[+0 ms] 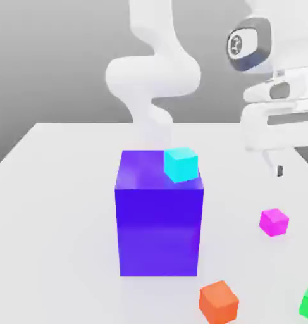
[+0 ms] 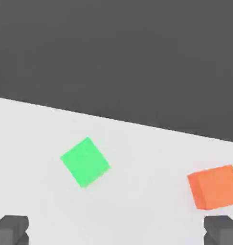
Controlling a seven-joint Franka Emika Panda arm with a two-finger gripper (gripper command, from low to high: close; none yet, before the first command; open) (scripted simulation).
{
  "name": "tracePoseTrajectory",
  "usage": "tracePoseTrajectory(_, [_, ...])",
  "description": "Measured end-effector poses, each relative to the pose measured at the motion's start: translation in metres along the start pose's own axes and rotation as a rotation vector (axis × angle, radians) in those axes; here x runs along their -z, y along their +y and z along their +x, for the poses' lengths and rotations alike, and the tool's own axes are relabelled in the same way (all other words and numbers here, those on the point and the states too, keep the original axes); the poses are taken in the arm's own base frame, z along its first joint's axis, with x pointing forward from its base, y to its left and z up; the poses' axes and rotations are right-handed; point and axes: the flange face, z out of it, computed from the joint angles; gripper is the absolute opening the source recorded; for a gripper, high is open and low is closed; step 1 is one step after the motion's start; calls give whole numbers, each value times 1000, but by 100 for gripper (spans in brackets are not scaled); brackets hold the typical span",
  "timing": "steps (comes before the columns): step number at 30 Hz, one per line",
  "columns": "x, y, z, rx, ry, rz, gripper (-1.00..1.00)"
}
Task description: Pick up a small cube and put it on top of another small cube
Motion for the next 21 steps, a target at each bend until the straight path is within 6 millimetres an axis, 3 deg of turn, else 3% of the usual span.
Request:
tracePoseTrajectory(3, [-50,14,-70,64,-75,-69,0])
tracePoseTrajectory(6, [-88,39,-119,93,-133,-133,0])
tracePoseTrajectory(13, [-146,52,-137,94,-149,-147,0])
tracePoseTrajectory(14, [-154,55,-137,95,-148,-148,-100])
tracePoseTrajectory(21, [-154,55,-138,95,-148,-147,-100])
